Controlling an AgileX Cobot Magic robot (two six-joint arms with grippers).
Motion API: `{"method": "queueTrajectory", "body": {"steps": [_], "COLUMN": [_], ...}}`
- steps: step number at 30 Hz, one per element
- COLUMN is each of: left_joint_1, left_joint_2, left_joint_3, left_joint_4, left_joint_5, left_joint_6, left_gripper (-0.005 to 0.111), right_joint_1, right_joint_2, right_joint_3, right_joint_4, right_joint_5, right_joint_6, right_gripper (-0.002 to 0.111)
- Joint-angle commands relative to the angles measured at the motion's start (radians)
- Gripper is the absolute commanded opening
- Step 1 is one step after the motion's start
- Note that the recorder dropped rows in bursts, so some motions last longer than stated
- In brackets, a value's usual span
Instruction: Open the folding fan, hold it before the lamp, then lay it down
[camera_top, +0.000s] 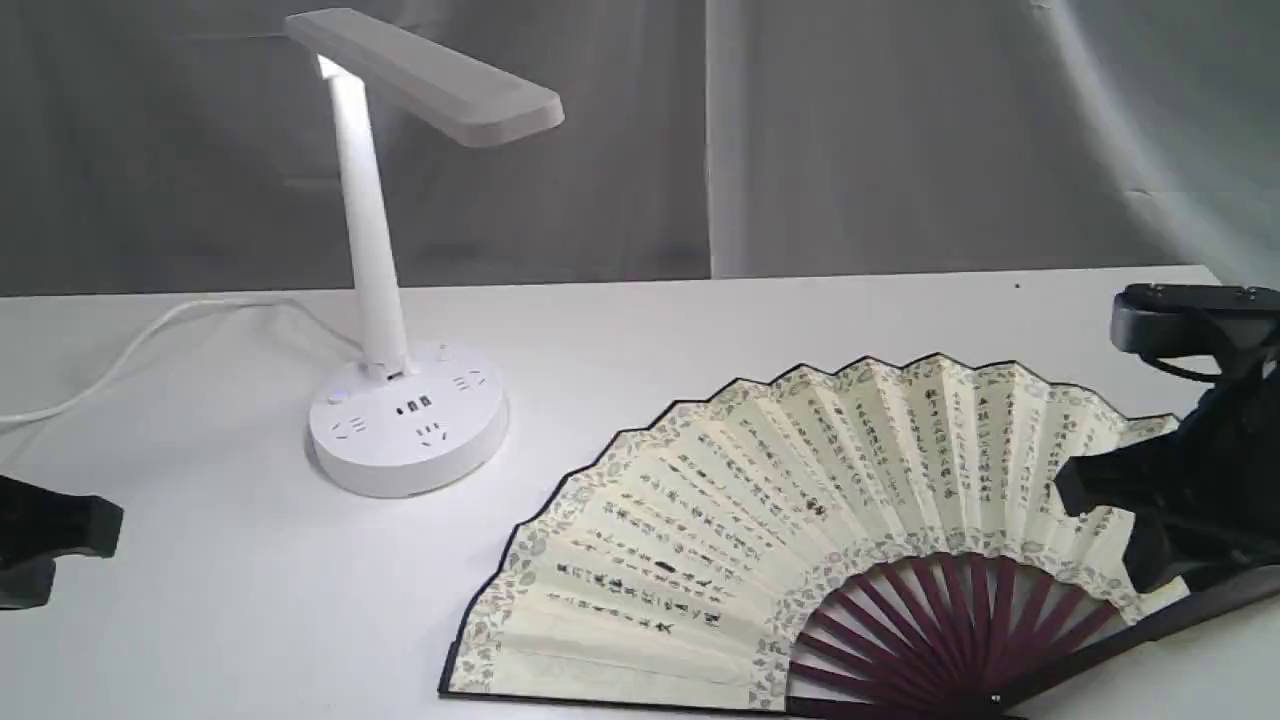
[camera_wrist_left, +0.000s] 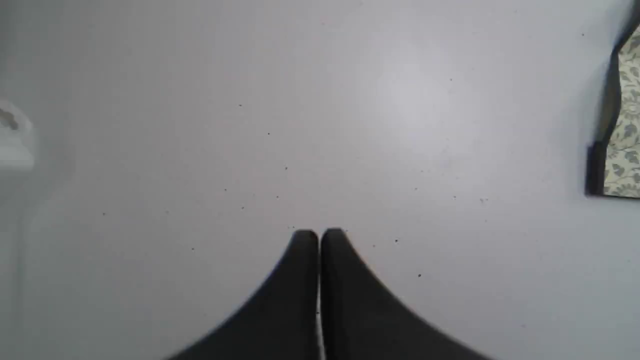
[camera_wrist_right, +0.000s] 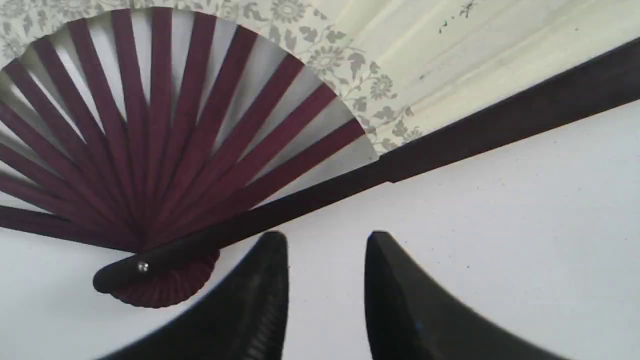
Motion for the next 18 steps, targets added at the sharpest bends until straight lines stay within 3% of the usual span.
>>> {"method": "queueTrajectory", "body": {"steps": [1, 6, 18], "left_joint_1": [0.002, 0.002, 0.002], "left_joint_2": [-0.004, -0.004, -0.004], "left_joint_3": [-0.008, -0.008, -0.008], "left_joint_4": [0.006, 0.006, 0.017], "left_joint_5": [-0.015, -0.018, -0.01], "left_joint_6": [-0.009, -0.009, -0.007], "left_gripper": [0.0, 0.0, 0.0], "right_joint_1": [0.0, 0.0, 0.0], "right_joint_2": [-0.017, -0.074, -0.126], "right_joint_3": [-0.007, -0.007, -0.007], "right_joint_4": [-0.004, -0.004, -0.057], "right_joint_5": [0.026, 0.023, 0.055], "right_joint_6": [0.002, 0.004, 0.043], "right_gripper": [0.025, 0.0, 0.0]}}
